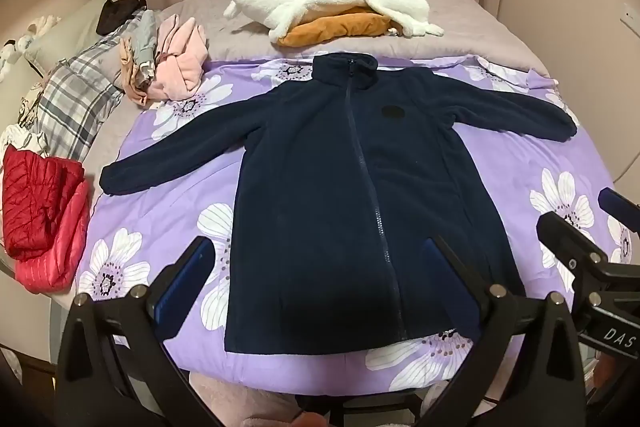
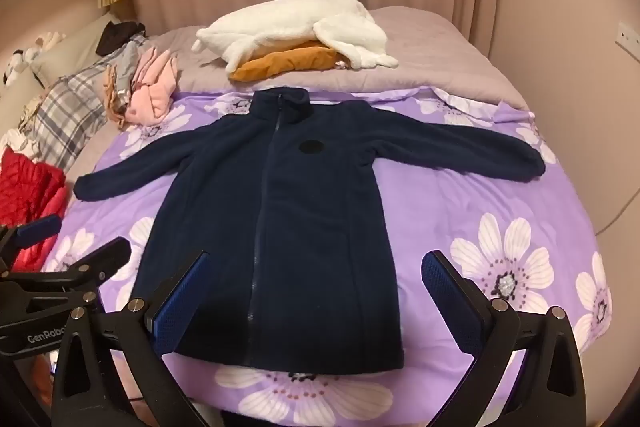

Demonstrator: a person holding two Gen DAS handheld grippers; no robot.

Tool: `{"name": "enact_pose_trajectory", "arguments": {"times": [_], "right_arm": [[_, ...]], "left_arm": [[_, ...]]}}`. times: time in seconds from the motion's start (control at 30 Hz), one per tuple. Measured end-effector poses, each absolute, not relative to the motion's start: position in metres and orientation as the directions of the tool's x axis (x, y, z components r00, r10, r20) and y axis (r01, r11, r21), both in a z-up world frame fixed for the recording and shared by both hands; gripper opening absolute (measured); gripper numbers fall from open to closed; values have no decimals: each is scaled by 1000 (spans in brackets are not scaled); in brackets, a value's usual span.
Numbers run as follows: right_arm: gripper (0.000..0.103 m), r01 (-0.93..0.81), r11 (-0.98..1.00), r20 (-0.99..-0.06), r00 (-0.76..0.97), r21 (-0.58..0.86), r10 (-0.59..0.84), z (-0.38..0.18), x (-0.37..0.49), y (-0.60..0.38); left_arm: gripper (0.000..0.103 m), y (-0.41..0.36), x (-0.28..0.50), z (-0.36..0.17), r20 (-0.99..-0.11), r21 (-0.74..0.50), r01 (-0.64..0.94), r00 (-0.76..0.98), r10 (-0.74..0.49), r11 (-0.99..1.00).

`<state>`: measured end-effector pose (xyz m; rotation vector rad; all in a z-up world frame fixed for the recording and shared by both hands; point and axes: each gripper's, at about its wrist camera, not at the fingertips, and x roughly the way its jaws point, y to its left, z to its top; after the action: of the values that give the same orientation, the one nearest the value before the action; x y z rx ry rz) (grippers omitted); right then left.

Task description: Fold large clothes

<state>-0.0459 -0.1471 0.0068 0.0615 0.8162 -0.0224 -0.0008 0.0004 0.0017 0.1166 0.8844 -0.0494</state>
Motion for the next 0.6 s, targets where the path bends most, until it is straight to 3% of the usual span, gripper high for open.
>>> {"name": "enact_pose_trajectory", "arguments": {"times": [0.6], "right_arm": [[103, 45, 997, -735, 678, 57, 11, 6, -47, -149]], "left_arm": [[103, -1, -5, -1, -765, 116, 94, 643, 29, 989]]}}
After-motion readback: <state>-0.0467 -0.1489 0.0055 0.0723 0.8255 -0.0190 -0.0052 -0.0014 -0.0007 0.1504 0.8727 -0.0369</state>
